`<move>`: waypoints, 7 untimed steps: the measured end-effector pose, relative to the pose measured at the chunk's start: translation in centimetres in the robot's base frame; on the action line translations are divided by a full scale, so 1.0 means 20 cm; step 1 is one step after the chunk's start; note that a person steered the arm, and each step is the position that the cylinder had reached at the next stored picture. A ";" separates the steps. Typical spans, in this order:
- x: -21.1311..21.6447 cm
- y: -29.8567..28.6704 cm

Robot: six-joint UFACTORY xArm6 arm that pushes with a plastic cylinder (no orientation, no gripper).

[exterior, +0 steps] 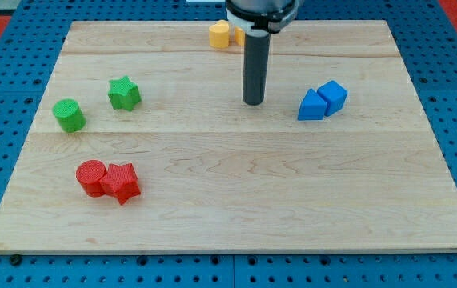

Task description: Move the green star towards the green circle

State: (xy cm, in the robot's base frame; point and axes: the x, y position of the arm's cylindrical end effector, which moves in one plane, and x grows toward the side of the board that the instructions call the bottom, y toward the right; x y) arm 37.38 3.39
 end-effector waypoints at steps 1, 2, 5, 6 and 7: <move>-0.02 -0.02; -0.03 -0.07; -0.04 -0.19; -0.04 -0.29; -0.07 -0.33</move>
State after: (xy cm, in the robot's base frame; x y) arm 36.03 -3.14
